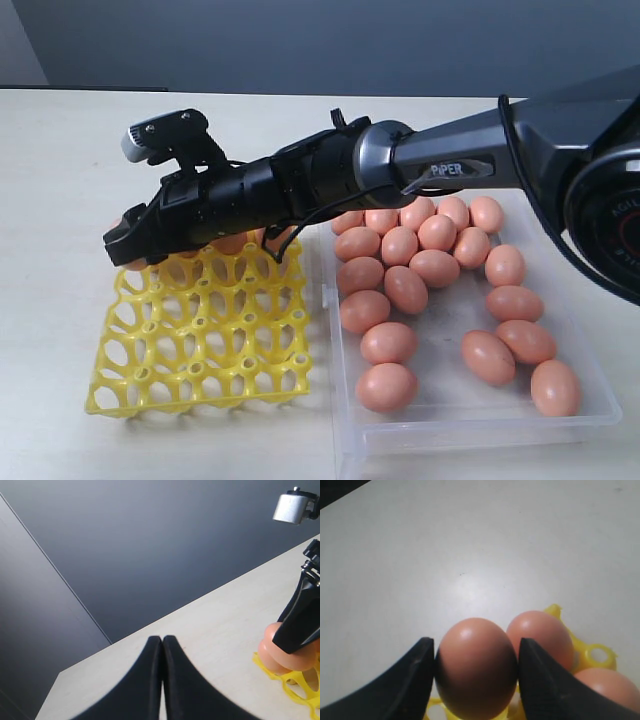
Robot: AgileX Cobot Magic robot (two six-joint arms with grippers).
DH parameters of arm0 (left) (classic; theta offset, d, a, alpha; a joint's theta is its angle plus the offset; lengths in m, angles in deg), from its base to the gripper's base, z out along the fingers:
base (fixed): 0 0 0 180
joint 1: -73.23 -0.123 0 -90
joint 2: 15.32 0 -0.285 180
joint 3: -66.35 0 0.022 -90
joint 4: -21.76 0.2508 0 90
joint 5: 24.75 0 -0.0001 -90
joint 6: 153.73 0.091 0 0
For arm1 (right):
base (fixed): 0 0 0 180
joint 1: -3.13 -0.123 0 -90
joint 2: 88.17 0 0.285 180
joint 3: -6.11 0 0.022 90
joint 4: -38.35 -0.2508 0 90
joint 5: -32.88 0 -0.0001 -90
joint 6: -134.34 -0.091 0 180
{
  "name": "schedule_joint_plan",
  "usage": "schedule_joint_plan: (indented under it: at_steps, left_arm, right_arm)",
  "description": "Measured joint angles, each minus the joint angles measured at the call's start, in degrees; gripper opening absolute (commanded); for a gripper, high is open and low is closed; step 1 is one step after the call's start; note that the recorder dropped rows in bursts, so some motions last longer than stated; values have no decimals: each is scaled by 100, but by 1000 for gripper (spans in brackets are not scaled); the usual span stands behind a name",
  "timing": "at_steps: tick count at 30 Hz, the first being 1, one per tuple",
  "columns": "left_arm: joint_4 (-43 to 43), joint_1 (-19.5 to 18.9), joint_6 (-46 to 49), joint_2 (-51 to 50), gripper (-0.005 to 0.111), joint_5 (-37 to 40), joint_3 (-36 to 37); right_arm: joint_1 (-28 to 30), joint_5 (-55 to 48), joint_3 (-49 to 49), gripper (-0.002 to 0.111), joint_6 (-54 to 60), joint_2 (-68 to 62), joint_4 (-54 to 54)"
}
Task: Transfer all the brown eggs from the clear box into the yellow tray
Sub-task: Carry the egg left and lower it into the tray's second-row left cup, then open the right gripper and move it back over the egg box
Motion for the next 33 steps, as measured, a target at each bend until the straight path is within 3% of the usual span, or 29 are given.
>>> schedule_joint_plan:
  at_steps: [1,3,6,14,20,33]
  left_arm:
    - [0,0,0,0,0,0,0]
    - [0,0,0,0,0,0,0]
    - [0,0,0,0,0,0,0]
    - [0,0,0,0,0,0,0]
    - [0,0,0,0,0,0,0]
    - [0,0,0,0,0,0,0]
  right_arm:
    - [0,0,0,2,0,0,0]
    - [0,0,0,15,0,-13,-10]
    - [-13,-90,0,47,0,-141,-21]
    - [-36,-55,0,48,0,-209,-116]
    - [-36,21,0,59,-78,-209,5]
    - [-45,116,0,58,-453,147,475]
